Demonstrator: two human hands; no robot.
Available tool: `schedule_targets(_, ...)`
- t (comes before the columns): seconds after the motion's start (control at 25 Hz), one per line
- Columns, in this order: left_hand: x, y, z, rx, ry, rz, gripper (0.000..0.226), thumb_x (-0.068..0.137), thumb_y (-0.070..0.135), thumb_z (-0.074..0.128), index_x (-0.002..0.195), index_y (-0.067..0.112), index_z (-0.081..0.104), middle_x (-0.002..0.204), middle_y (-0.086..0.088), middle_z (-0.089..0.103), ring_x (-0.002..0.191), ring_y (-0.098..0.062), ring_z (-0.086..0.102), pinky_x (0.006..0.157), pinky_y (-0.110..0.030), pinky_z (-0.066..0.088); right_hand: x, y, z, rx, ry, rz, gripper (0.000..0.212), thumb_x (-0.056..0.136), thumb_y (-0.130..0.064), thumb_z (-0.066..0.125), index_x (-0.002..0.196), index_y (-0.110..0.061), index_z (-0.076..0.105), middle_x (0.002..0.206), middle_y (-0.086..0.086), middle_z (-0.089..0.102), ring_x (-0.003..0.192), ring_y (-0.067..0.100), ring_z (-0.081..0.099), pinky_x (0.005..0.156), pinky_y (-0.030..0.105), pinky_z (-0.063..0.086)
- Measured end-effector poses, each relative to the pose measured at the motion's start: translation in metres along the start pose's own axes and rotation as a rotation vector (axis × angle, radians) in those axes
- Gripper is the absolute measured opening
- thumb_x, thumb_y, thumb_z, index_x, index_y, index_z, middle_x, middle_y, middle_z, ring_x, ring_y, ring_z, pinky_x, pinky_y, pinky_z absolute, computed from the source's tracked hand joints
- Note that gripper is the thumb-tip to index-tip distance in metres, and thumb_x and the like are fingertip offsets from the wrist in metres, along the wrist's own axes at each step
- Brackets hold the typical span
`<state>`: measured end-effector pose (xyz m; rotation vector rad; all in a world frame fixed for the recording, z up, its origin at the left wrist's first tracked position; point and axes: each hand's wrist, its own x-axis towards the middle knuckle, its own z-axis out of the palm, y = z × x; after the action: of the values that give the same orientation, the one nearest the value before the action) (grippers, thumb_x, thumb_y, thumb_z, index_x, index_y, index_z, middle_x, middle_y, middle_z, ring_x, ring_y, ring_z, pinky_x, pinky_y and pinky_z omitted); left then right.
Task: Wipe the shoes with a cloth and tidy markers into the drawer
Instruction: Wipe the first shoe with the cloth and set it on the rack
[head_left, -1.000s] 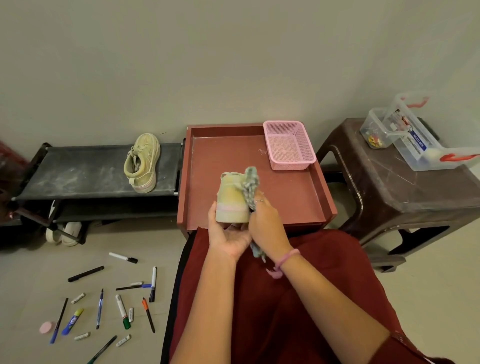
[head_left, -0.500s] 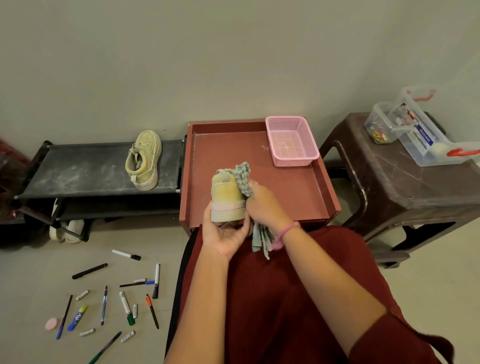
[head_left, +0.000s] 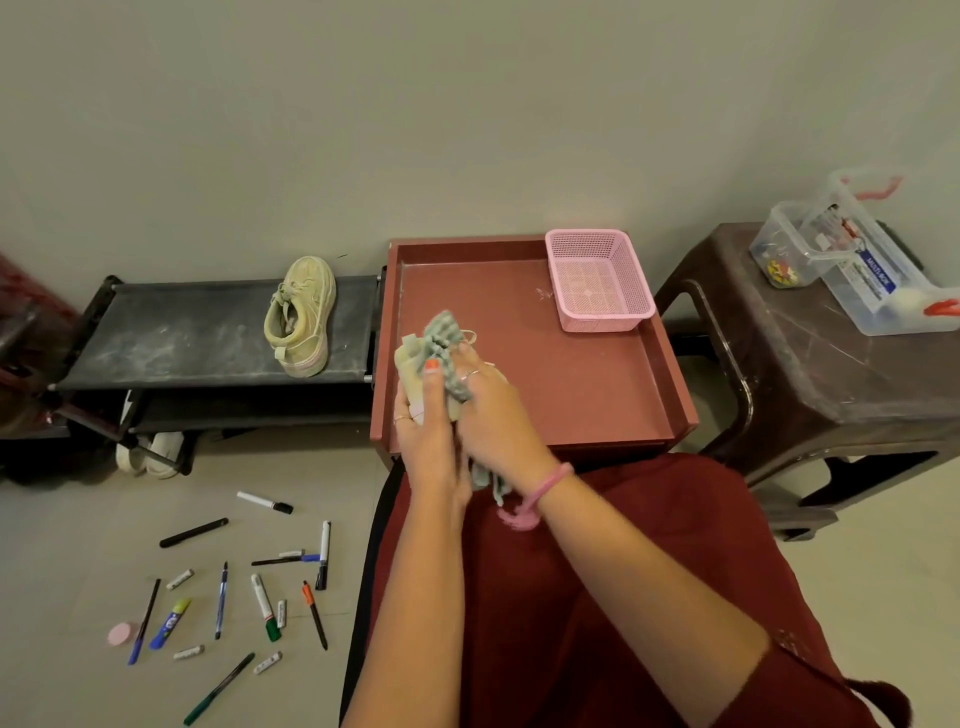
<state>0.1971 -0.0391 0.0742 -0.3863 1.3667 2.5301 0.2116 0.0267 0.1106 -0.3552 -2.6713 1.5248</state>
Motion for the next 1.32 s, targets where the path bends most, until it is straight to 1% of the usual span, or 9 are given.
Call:
schedule_targets(0.12, 0.005, -0.001, -0.011, -0.022, -0.011, -0.009, 0.033, 0.097, 0.035, 0.051, 0.125, 0.018, 0.058, 0.117, -0.009, 0.069, 0.107, -0.021, 0.067, 0.079, -0.031, 0.057, -0.008, -0.001, 0.013, -0.073, -0.028, -0.054, 0.051, 0.097, -0.007, 0.038, 0.147, -0.010, 0.031, 0.158, 0.002, 0.022, 0.146, 0.013, 0.014, 0.120, 0.028, 0.011)
schedule_targets(0.2, 0.006, -0.001, -0.018, -0.009, 0.029, -0.054, 0.030, 0.095, 0.037, 0.055, 0.121, 0.022, 0.059, 0.114, -0.005, 0.071, 0.103, -0.017, 0.068, 0.071, -0.029, 0.058, 0.003, 0.006, 0.002, -0.081, -0.093, -0.024, 0.054, 0.092, 0.000, 0.038, 0.144, -0.012, 0.037, 0.154, 0.002, 0.032, 0.143, 0.016, 0.026, 0.115, 0.024, 0.021)
schedule_targets(0.4, -0.001, -0.006, -0.022, 0.008, 0.043, -0.097, 0.045, 0.094, 0.042, 0.053, 0.132, 0.018, 0.051, 0.120, -0.006, 0.067, 0.108, -0.017, 0.066, 0.081, -0.037, 0.058, 0.022, 0.012, -0.017, -0.095, -0.152, 0.115, 0.047, 0.088, 0.003, 0.041, 0.132, -0.012, 0.050, 0.135, 0.007, 0.053, 0.125, 0.025, 0.048, 0.095, 0.022, 0.036)
schedule_targets(0.52, 0.009, -0.011, -0.025, 0.016, 0.001, -0.121, 0.041, 0.103, 0.038, 0.037, 0.137, 0.019, 0.048, 0.131, -0.004, 0.062, 0.118, -0.016, 0.060, 0.094, -0.035, 0.051, -0.005, 0.011, 0.015, -0.192, -0.162, -0.045, 0.061, 0.091, 0.004, 0.038, 0.148, -0.017, 0.030, 0.158, 0.001, 0.022, 0.146, 0.018, 0.017, 0.119, 0.026, 0.012)
schedule_targets(0.64, 0.011, -0.025, -0.031, -0.098, -0.045, -0.223, 0.039, 0.106, 0.027, 0.031, 0.140, 0.017, 0.045, 0.134, -0.007, 0.059, 0.120, -0.020, 0.059, 0.100, -0.037, 0.045, -0.015, 0.019, 0.037, -0.453, -0.102, -0.096, 0.060, 0.099, -0.003, 0.032, 0.152, -0.018, 0.008, 0.161, -0.004, -0.001, 0.148, 0.017, -0.004, 0.116, 0.025, -0.009)
schedule_targets(0.76, 0.007, -0.040, -0.034, -0.150, 0.014, -0.207, 0.040, 0.103, 0.035, 0.038, 0.136, 0.016, 0.049, 0.127, -0.010, 0.064, 0.117, -0.023, 0.061, 0.098, -0.042, 0.050, 0.004, 0.031, 0.020, -0.409, -0.140, -0.062, 0.056, 0.102, -0.016, 0.038, 0.153, -0.017, 0.015, 0.161, -0.001, 0.010, 0.148, 0.019, 0.003, 0.118, 0.029, 0.001)
schedule_targets(0.88, 0.009, -0.048, -0.034, -0.132, 0.034, -0.177, 0.038, 0.097, 0.038, 0.050, 0.129, 0.016, 0.054, 0.119, -0.009, 0.069, 0.108, -0.019, 0.067, 0.079, -0.036, 0.058, 0.027, 0.051, 0.004, -0.379, -0.141, 0.030, 0.064, 0.093, 0.005, 0.034, 0.152, -0.011, 0.015, 0.160, 0.005, 0.015, 0.148, 0.023, 0.008, 0.120, 0.033, 0.011)
schedule_targets(1.12, 0.018, -0.056, -0.034, 0.032, -0.016, -0.160, 0.038, 0.093, 0.031, 0.060, 0.129, 0.020, 0.055, 0.118, -0.006, 0.069, 0.106, -0.020, 0.067, 0.078, -0.035, 0.058, 0.053, 0.074, -0.019, -0.385, -0.214, 0.191, 0.068, 0.090, 0.007, 0.037, 0.152, -0.006, 0.012, 0.161, 0.007, -0.001, 0.148, 0.029, 0.001, 0.119, 0.037, 0.014)
schedule_targets(1.32, 0.029, -0.063, -0.037, 0.075, 0.036, -0.139, 0.029, 0.101, 0.024, 0.049, 0.128, 0.014, 0.054, 0.119, -0.008, 0.068, 0.105, -0.017, 0.067, 0.075, -0.025, 0.057, -0.002, 0.073, 0.024, -0.358, -0.236, 0.013, 0.085, 0.083, 0.016, 0.034, 0.153, -0.016, -0.002, 0.161, 0.002, -0.010, 0.147, 0.024, -0.011, 0.121, 0.037, 0.008)
